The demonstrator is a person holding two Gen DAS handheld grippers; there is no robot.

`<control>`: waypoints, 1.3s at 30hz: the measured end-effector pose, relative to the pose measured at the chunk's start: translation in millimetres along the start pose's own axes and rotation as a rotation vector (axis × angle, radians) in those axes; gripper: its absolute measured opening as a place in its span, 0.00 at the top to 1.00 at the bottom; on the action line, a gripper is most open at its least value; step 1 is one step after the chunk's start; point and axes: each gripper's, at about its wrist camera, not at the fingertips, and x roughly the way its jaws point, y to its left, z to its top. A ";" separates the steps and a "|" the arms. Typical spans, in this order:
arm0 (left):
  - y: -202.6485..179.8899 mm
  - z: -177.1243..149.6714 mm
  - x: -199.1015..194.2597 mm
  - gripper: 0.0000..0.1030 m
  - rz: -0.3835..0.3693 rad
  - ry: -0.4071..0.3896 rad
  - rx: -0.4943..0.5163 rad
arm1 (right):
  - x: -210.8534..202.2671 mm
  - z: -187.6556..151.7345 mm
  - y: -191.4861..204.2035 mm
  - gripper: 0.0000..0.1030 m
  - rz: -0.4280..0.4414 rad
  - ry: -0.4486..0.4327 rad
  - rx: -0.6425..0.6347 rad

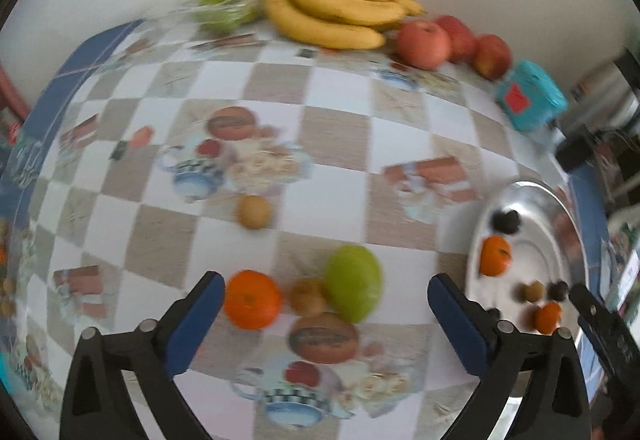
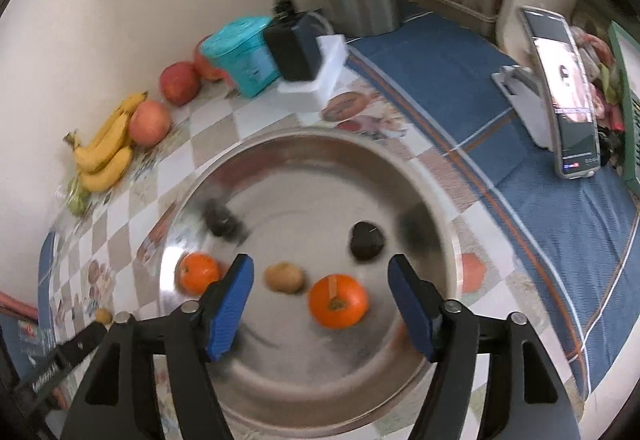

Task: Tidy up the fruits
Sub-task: 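Withdraw both tools from the tray back toward the fruit pile, then move the right tool to the green pear and close on it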

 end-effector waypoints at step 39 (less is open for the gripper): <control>93.2 7.6 -24.5 0.00 0.137 -0.082 -0.136 | -11.3 -67.3 162.7 0.06 0.086 -0.052 -0.493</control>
